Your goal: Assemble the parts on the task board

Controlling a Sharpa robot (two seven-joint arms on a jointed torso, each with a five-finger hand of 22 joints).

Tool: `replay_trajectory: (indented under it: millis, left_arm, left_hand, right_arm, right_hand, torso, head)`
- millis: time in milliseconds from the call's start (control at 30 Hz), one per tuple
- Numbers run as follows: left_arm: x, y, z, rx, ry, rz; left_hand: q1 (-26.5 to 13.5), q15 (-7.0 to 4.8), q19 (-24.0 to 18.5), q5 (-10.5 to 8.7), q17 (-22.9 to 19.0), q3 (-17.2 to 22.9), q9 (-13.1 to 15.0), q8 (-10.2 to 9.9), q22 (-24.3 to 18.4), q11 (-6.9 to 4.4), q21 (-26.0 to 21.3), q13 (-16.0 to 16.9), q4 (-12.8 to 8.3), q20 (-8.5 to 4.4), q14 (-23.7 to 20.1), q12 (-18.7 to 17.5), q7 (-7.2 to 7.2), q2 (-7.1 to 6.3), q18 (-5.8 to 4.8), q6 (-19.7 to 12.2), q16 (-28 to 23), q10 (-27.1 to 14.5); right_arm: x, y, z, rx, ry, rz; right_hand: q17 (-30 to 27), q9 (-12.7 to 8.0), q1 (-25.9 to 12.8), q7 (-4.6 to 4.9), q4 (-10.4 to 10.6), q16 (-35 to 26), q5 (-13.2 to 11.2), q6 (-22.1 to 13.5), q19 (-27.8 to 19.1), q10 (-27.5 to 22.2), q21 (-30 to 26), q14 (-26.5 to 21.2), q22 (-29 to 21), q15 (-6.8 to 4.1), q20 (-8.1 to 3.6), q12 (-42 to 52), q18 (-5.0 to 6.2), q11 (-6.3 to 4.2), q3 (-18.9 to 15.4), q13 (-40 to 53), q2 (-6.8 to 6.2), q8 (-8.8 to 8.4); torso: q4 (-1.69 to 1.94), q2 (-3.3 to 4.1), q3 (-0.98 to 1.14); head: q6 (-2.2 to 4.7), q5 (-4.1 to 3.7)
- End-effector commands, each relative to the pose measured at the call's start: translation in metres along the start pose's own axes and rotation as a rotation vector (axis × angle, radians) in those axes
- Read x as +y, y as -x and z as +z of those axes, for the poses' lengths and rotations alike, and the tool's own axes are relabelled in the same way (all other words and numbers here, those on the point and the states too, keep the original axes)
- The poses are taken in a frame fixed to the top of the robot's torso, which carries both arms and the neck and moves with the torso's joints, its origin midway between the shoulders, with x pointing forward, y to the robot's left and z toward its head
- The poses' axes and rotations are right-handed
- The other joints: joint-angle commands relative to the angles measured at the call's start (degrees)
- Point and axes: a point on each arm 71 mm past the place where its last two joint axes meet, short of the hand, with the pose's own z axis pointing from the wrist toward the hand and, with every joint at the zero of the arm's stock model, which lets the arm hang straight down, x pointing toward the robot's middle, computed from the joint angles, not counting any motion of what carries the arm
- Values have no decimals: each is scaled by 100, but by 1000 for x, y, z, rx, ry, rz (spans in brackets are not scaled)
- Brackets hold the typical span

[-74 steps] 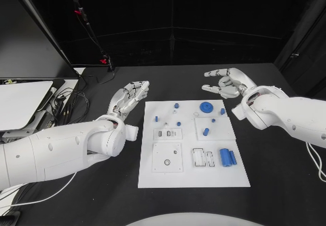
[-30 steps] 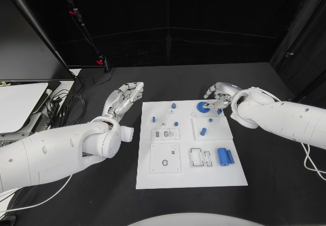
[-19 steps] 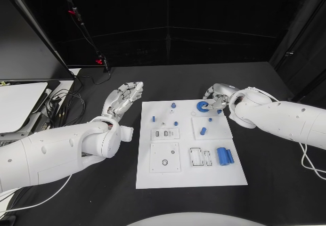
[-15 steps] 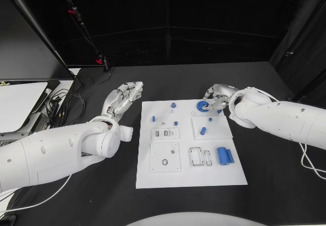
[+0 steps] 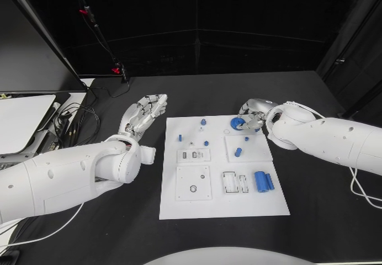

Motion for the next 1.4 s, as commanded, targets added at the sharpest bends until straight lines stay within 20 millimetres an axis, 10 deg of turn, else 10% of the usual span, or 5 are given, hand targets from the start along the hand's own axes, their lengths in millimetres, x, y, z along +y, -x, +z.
replay_trajectory:
  millis: [33, 833, 1400]
  left_arm:
    - [-22, -1, -3, 10, -307, -3]
    - [-22, -1, -3, 12, -301, -5]
    - [-21, 0, -2, 10, -291, -3]
  left_hand:
    - [7, 7, -6, 32, -6, 22, -6, 25, 0, 6, 16, -8, 0, 40, 19, 35, 894, 59, 85, 46, 32, 41]
    - [9, 8, -9, 40, -6, 17, -10, 26, 0, 6, 16, -8, 1, 42, 21, 36, 894, 62, 85, 47, 33, 42]
    - [13, 11, -15, 50, -6, 14, -14, 27, -1, 6, 16, -8, 2, 44, 23, 38, 893, 72, 85, 50, 34, 43]
  right_arm:
    - [1, 0, 0, 5, -12, -26]
    - [8, -2, 2, -3, -27, -51]
    - [31, 16, -17, -269, 172, 57]
  right_hand:
    - [1509, -5, 24, -2, -2, 14, -27, -19, 596, 597, 17, 606, 1508, 37, 19, 14, -41, -11, 52, 1508, 43, 18]
    - [1509, -49, 294, 26, -304, 14, -17, 936, 596, 597, 17, 606, 1508, 80, 53, 14, -41, 22, 472, 1508, 478, 18]
    - [1509, -123, 320, 121, -429, 14, 43, 1157, 596, 597, 17, 606, 1508, 131, 88, 14, -41, 103, 570, 1508, 418, -179]
  torso:
    - [5, -2, 0]
    - [5, -3, -1]
    - [-2, -2, -7]
  head:
    - [-8, 11]
    - [25, 31]
    - [62, 74]
